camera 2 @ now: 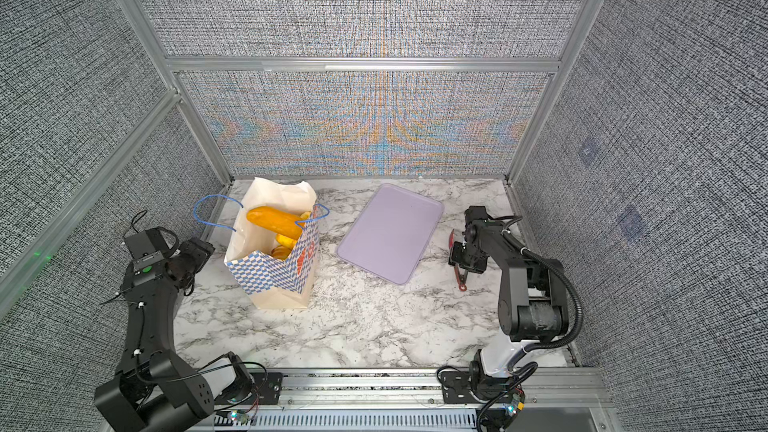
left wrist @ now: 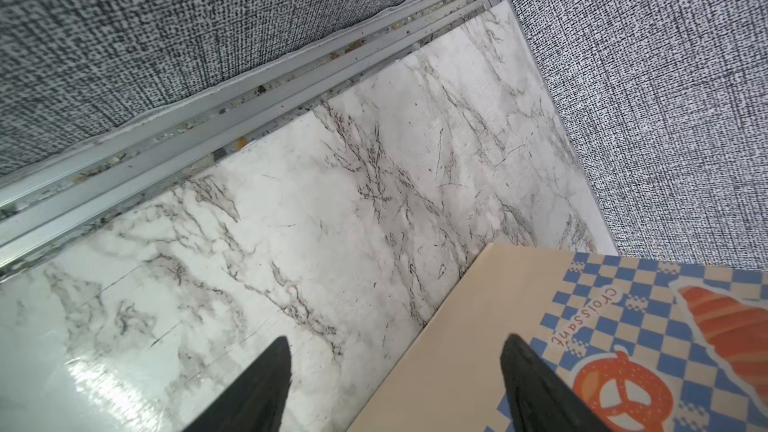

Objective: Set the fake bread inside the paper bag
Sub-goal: 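Lower the tongs onto the table beside the tray and release them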

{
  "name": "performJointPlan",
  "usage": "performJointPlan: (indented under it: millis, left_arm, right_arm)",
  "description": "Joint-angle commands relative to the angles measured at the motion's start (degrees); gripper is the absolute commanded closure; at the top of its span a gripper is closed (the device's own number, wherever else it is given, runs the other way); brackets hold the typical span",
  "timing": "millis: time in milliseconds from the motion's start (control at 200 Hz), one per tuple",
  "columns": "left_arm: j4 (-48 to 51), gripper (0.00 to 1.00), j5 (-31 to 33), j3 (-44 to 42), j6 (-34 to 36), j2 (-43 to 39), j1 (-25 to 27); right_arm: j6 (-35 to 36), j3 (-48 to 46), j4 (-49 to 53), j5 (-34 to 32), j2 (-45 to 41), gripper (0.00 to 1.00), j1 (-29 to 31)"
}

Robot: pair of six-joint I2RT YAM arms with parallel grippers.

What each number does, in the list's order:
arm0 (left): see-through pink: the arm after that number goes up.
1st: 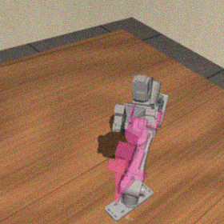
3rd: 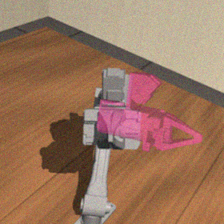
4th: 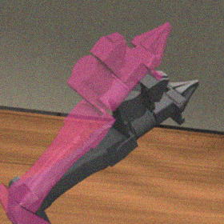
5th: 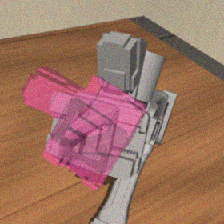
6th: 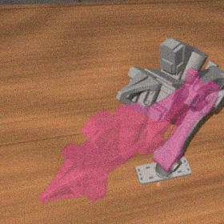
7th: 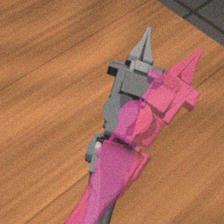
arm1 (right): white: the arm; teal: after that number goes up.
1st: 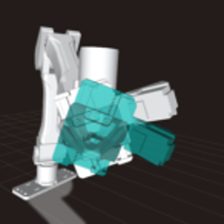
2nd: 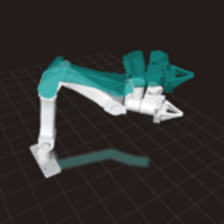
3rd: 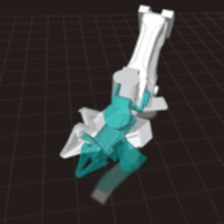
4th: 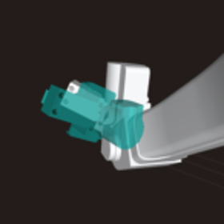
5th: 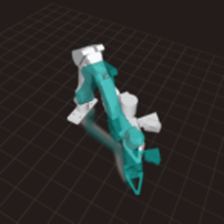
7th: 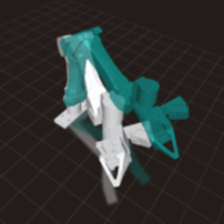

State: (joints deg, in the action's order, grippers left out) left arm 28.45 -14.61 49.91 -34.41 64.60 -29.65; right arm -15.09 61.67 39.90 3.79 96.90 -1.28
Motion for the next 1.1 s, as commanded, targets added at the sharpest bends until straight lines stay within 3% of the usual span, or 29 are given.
performJointPlan:
  millis: [0,355,555,665,800,935,1015,1095]
  left_arm:
    - [-3.02,0.20,-1.71,0.25,0.70,0.62,-0.35]
    - [-9.39,0.12,-3.68,-1.67,-0.19,2.25,-0.62]
    - [-7.97,0.01,2.77,-0.07,-2.27,5.75,-0.63]
    - [-14.93,0.01,1.65,-2.54,-2.14,6.71,-0.62]
    - [-18.15,0.01,2.77,-3.40,1.24,8.58,-0.27]
    - [-24.28,0.01,4.29,-5.78,3.76,9.41,0.55]
    - [-32.44,0.01,9.81,-9.81,6.23,7.66,3.17]
    - [-35.77,0.01,16.38,-10.09,13.55,8.66,8.37]
  right_arm:
    - [-0.41,-0.49,-0.94,2.20,0.97,0.35,-0.72]
    - [-1.43,-1.93,-0.88,0.08,-1.38,0.21,-1.31]
    - [-1.79,-2.73,-1.45,-1.63,-4.81,0.15,-1.53]
    - [-1.67,-2.90,-2.61,-2.58,-8.90,0.15,-1.53]
    - [-1.60,-5.64,-7.73,-4.05,-18.23,0.14,-1.50]
    - [-1.82,-8.95,-15.75,-10.37,-27.07,0.11,-1.69]
    - [2.70,-13.83,-27.80,-9.62,-30.17,0.09,-1.50]
    - [4.86,-13.93,-29.97,-11.91,-31.00,0.08,-1.51]
